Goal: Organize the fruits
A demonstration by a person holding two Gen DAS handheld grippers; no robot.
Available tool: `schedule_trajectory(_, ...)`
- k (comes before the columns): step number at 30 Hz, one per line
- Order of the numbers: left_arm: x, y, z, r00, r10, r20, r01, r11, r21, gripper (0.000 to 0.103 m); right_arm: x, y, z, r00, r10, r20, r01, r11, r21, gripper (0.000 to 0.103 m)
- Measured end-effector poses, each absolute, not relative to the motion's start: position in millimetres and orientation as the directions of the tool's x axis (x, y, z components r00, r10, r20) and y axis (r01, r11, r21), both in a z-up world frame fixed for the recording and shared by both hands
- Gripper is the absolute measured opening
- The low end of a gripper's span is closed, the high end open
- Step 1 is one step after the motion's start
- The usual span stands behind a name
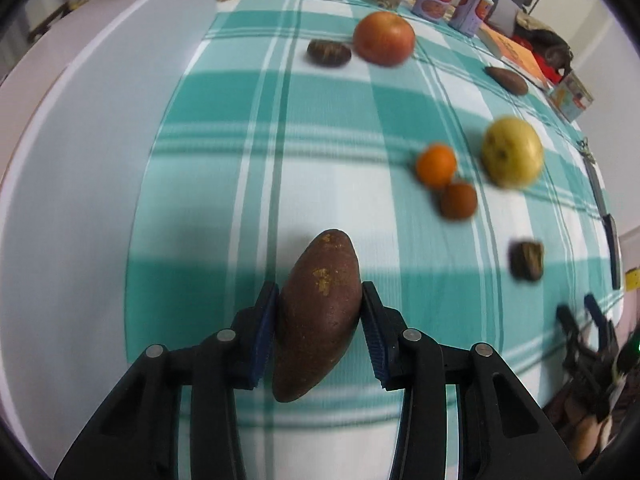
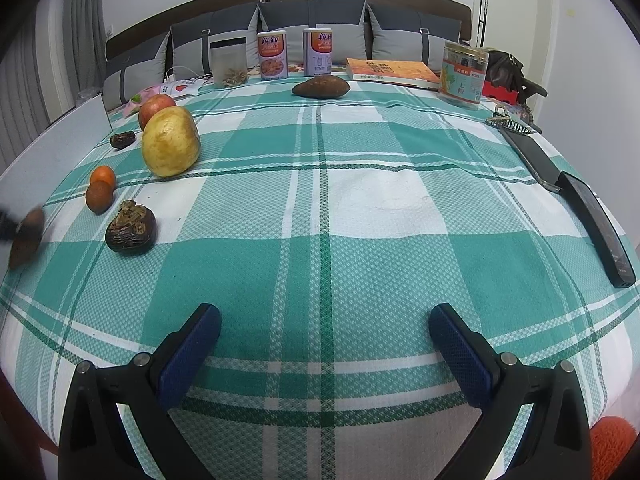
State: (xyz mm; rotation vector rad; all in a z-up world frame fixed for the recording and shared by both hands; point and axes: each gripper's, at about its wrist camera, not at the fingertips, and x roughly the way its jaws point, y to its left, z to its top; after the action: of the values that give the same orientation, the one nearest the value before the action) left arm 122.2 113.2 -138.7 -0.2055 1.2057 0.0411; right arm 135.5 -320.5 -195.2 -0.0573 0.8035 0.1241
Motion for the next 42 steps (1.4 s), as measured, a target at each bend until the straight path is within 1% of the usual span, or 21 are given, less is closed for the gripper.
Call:
schedule_trajectory(2,112,109,-141,0.385,-0.047,-0.922,-0.144,0.983,-0.111,0.044,136,-320,-195,0.689,0.088,-0.719,-0.133,0.991,-0.005,0.103)
schedule_trajectory(4,104,105,-139,0.423,-0.012,-0.906,-0.156,0.984,-0.086,0.058,135,-319,-195,0.687,0.088,-0.721,-0.133,0.991,-0.005,0.103)
schedule_trajectory(5,101,104,-138,0.436,0.002,-0.9,-0.16,0.984,-0.076,0.072,136,-319,-194,0.678,0.089,-0.729,-0.136,0.991,-0.006,0.103)
schedule_trajectory(6,98,104,-136,0.449,0.012,-0.893,-0.162,0.984,-0.068,0.078,136,-319,-191,0.658,0.094,-0.747,-0.146,0.989,-0.003,0.103)
schedule_trajectory(8,94,102,-133,0.475,0.033,-0.879,-0.156,0.987,-0.047,0.078,133,-319,-186,0.634,0.124,-0.764,-0.163,0.986,0.024,0.103)
schedule_trajectory(11,89,99,-131,0.493,0.057,-0.868,-0.141,0.99,-0.014,0.078,116,-316,-174,0.662,0.174,-0.729,-0.188,0.98,0.064,0.103)
schedule_trajectory(15,83,98,-130,0.512,0.085,-0.855,-0.135,0.991,0.018,0.079,106,-297,-165,0.686,0.178,-0.705,-0.236,0.972,0.016,0.103)
schedule_trajectory(21,78,99,-129,0.532,0.109,-0.839,-0.136,0.99,0.042,0.079,100,-279,-171,0.664,0.196,-0.721,-0.289,0.957,-0.006,0.103)
schedule_trajectory(35,73,100,-130,0.533,0.121,-0.838,-0.141,0.989,0.053,0.079,101,-285,-171,0.666,0.186,-0.723,-0.274,0.962,-0.005,0.103)
schedule_trajectory(37,72,102,-129,0.535,0.102,-0.839,-0.136,0.99,0.034,0.079,101,-284,-171,0.665,0.191,-0.722,-0.277,0.961,-0.001,0.103)
schedule_trajectory(41,73,121,-129,0.539,-0.061,-0.84,-0.095,0.987,-0.132,0.079,106,-284,-169,0.649,0.236,-0.724,-0.303,0.952,0.039,0.103)
schedule_trajectory(42,73,125,-130,0.539,-0.075,-0.839,-0.094,0.985,-0.148,0.079,109,-284,-167,0.64,0.26,-0.723,-0.312,0.948,0.065,0.103)
